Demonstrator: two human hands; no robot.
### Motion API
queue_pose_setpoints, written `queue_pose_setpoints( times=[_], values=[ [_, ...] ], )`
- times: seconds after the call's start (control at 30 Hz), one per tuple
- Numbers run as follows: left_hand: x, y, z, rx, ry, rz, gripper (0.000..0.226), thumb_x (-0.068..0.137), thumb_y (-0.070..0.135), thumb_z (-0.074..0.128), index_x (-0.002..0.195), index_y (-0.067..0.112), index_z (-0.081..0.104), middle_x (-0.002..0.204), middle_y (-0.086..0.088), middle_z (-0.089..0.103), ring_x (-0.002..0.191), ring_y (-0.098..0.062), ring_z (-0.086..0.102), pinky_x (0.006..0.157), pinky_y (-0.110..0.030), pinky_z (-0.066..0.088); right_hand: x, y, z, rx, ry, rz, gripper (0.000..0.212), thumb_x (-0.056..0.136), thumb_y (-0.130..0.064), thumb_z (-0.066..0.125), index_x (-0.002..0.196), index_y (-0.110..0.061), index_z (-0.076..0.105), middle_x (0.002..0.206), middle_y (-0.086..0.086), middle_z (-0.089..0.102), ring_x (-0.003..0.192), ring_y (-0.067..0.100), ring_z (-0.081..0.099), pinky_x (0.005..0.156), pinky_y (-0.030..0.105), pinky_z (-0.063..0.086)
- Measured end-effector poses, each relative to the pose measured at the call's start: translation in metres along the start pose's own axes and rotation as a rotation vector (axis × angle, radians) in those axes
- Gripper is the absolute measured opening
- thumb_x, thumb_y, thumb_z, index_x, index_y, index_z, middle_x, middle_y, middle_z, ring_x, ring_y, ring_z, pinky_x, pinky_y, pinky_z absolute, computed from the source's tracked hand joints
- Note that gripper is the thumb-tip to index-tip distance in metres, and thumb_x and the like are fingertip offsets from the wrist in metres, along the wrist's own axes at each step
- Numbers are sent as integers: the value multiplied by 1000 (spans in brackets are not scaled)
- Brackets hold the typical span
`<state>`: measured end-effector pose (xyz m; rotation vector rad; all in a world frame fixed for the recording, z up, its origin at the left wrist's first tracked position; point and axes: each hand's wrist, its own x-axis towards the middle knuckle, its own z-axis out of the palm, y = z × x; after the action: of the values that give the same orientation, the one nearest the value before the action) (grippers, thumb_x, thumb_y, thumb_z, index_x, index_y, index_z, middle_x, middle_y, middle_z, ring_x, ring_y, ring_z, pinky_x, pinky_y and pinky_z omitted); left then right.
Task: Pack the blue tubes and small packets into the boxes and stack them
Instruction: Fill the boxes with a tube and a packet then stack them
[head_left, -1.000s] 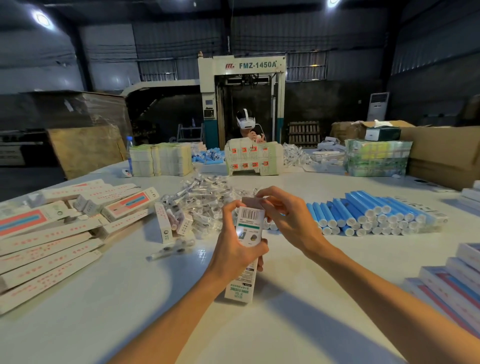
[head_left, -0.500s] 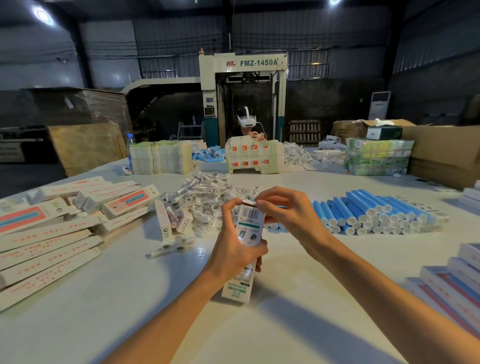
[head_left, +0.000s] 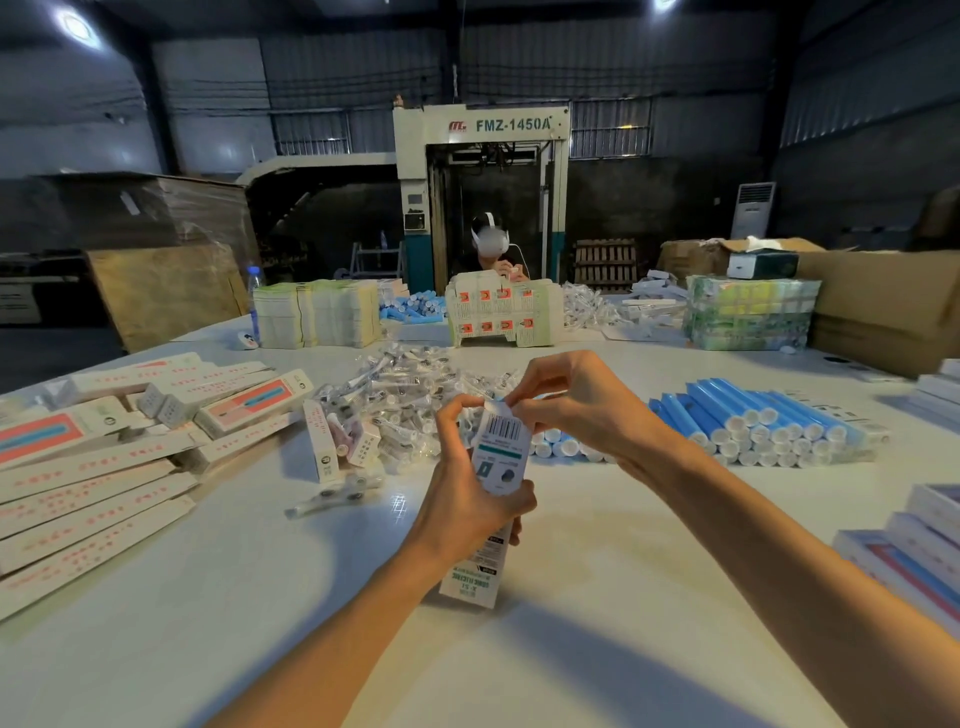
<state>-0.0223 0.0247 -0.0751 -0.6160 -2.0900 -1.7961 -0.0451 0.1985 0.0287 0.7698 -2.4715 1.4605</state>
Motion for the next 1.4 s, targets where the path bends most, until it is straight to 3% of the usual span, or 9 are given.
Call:
queue_pose_setpoints(
  times=[0.17,0.4,0.5,0.63,0.73,0.87,1.03,1.23,1.4],
  values=[
    [1,2,0,-4,-16,-4,109,77,-6,79,153,52,26,111,-15,67,56,-38,70,51,-47,61,6,-11,-3,-303,-46,-94,12,88,-13,77,80,-20,72,92,-11,75,91,5,69,79,34,64],
    [1,3,-4,-17,-19,-16,98,78,-4,81,147,47,33,103,-23,64,56,-38,71,50,-44,61,-12,14,11,283,40,23,3,91,-14,78,93,-12,79,93,1,80,92,16,77,80,29,64],
    [1,3,-2,-16,-31,-5,98,78,-2,80,149,45,31,102,-21,64,55,-39,70,50,-46,61,-12,17,6,356,6,65,6,90,-16,80,95,-14,81,95,2,80,92,16,78,76,24,62],
    [0,3,-2,-5,-39,-5,98,78,1,81,149,46,31,107,-19,64,56,-37,71,50,-44,61,-9,12,-5,163,-44,-9,4,90,-17,79,93,-19,81,90,-6,80,88,8,76,69,19,59],
    [1,3,-2,-7,-38,-14,98,77,-2,82,145,47,33,106,-19,65,55,-39,71,48,-44,60,-10,11,-5,-42,-5,-127,7,91,-20,78,91,-26,79,90,-11,79,89,2,73,72,22,62],
    [1,3,-2,-6,-20,-29,97,76,-4,82,144,45,32,108,-18,64,55,-39,71,49,-44,60,-12,12,-1,-133,34,-213,6,93,-22,75,97,-24,79,95,-13,77,90,0,72,75,21,61],
    [2,3,-1,10,-33,-19,96,78,-3,82,143,45,31,109,-21,63,54,-38,70,49,-44,61,-11,13,-4,-104,27,-181,6,94,-22,75,94,-26,79,93,-14,78,88,1,72,69,21,60],
    [0,1,2,1,-25,10,98,78,-2,82,147,45,30,114,-14,64,60,-36,73,49,-46,62,-2,4,-2,-319,63,-179,6,92,-24,76,86,-25,76,85,-20,69,80,5,71,62,20,61],
    [-1,3,1,-18,-33,-16,95,79,-2,80,145,44,30,114,-17,65,53,-44,69,48,-48,61,-2,-5,-12,-426,-66,-221,7,94,-25,73,90,-30,76,86,-28,63,83,-6,68,63,12,57]
  ],
)
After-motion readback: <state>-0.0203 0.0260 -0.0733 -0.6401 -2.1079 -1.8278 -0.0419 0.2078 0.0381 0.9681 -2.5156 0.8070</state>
